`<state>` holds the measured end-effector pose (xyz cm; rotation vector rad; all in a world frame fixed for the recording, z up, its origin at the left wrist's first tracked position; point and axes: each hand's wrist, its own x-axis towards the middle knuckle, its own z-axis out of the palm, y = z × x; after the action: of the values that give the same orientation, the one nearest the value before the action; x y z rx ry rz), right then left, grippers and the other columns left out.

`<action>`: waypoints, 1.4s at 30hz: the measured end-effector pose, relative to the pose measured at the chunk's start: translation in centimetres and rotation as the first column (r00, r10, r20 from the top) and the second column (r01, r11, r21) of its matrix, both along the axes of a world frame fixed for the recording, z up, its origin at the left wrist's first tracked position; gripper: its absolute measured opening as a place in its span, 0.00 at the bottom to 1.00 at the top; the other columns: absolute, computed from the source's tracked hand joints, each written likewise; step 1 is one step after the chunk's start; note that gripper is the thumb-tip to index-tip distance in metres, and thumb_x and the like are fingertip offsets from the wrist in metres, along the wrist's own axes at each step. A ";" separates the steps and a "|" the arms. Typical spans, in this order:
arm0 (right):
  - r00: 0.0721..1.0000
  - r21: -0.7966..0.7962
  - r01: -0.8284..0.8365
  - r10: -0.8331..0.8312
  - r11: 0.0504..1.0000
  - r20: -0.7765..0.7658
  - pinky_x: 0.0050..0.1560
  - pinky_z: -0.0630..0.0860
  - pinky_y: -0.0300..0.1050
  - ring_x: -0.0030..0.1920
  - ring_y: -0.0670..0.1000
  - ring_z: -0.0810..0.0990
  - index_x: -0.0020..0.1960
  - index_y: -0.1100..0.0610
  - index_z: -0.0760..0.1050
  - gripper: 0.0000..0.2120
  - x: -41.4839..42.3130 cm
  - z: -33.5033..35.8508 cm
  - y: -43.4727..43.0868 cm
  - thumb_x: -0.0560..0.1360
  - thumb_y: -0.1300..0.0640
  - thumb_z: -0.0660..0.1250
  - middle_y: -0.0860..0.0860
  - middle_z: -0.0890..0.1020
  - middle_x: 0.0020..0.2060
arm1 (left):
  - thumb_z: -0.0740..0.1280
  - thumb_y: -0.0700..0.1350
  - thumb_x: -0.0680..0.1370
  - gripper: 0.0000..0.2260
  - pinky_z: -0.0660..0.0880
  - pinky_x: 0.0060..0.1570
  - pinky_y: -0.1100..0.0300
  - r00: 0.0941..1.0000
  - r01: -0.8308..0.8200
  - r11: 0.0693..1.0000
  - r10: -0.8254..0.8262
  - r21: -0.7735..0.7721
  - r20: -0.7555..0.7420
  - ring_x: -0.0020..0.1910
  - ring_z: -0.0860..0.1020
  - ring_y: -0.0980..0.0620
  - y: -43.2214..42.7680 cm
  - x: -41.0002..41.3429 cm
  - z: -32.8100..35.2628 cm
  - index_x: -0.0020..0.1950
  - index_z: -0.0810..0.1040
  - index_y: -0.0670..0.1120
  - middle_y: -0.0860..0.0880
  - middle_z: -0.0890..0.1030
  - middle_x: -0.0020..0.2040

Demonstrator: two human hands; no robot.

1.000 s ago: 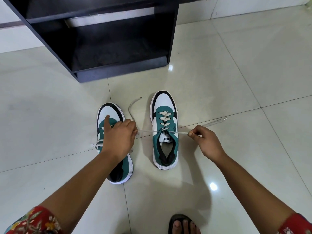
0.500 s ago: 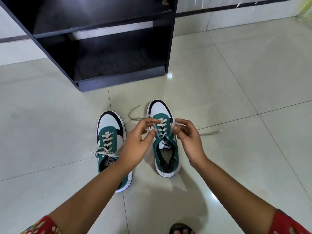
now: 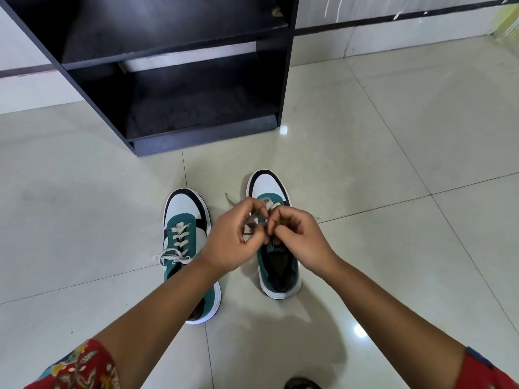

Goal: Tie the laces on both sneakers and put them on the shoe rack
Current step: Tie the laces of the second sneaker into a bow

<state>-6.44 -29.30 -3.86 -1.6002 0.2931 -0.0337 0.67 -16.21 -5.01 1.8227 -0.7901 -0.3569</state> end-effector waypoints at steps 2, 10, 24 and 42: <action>0.998 -0.069 0.056 -0.056 0.996 0.011 0.40 0.74 0.39 0.33 0.47 0.76 0.33 0.57 0.73 0.10 -0.5 -0.2 -0.1 0.67 0.67 0.58 0.47 0.78 0.28 | 0.64 0.40 0.72 0.09 0.73 0.43 0.64 0.969 -0.056 0.993 0.030 0.099 0.247 0.44 0.79 0.57 0.3 0.3 -0.3 0.49 0.74 0.50 0.56 0.81 0.45; 0.979 -0.478 0.196 -0.141 0.856 0.148 0.44 0.75 0.42 0.40 0.48 0.78 0.37 0.58 0.79 0.09 -1.6 -0.8 -0.1 0.67 0.64 0.60 0.50 0.79 0.38 | 0.62 0.35 0.75 0.09 0.73 0.34 0.61 0.988 -0.141 0.988 0.144 0.056 -0.059 0.41 0.79 0.53 0.0 -0.1 0.1 0.49 0.75 0.48 0.54 0.79 0.46; 0.989 -0.500 0.143 -0.136 0.854 0.050 0.41 0.67 0.30 0.40 0.40 0.73 0.48 0.56 0.78 0.04 -0.1 -2.1 0.7 0.74 0.59 0.65 0.44 0.72 0.40 | 0.64 0.37 0.70 0.08 0.72 0.33 0.63 0.994 -0.107 0.981 0.108 0.161 0.002 0.30 0.75 0.55 0.4 0.5 1.7 0.43 0.76 0.49 0.51 0.80 0.37; 0.840 -0.787 0.139 -0.492 0.601 -0.227 0.30 0.63 0.44 0.30 0.55 0.69 0.30 0.57 0.64 0.12 -2.2 -1.9 -7.4 0.68 0.57 0.64 0.52 0.71 0.25 | 0.59 0.46 0.76 0.11 0.71 0.36 0.57 0.926 -0.217 0.643 -0.103 0.734 0.364 0.46 0.76 0.45 3.9 0.7 -2.5 0.45 0.80 0.44 0.47 0.79 0.43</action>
<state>-8.63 -36.73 -5.78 -2.3679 1.0381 -0.0994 1.41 -12.31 -7.47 2.7943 -0.9123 -0.3263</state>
